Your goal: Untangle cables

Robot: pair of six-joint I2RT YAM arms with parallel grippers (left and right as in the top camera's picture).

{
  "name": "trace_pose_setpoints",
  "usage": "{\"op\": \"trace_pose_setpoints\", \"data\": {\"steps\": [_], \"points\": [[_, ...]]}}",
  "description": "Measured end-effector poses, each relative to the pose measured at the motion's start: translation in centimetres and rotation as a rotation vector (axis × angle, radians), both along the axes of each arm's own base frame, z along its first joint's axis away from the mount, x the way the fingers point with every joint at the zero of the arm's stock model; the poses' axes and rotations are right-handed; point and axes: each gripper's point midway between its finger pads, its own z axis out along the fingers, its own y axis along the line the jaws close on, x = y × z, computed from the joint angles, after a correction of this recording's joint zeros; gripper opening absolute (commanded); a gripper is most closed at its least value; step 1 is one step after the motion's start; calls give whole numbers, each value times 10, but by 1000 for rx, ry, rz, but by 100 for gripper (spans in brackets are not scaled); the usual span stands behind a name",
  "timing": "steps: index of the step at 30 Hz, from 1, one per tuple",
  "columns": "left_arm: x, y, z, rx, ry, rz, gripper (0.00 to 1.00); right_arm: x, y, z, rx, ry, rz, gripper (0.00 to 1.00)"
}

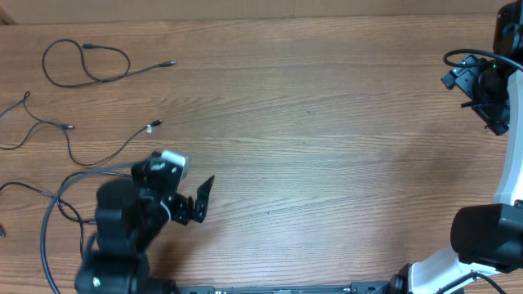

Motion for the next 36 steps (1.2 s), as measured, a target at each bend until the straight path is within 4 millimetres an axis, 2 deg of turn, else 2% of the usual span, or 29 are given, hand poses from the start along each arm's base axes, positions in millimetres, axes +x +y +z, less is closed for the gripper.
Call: {"op": "trace_pose_setpoints", "data": {"steps": [5, 12, 18, 24, 28, 36], "points": [[-6, 5, -12, -24, -133, 10, 99, 0, 0, 0, 0, 0, 0, 100], [5, 4, -28, -29, -224, 6, 100, 0, 0, 0, 0, 0, 0, 100], [4, 6, -37, -55, -307, 24, 100, 0, 0, 0, 1, 0, 0, 100], [6, 16, -43, -81, -404, 82, 100, 0, 0, 0, 0, 0, 0, 100], [4, 21, -55, -89, -400, 108, 100, 0, 0, 0, 0, 0, 0, 100], [6, 38, -51, -65, -431, 207, 100, 0, 0, 0, 0, 0, 0, 100]]}}
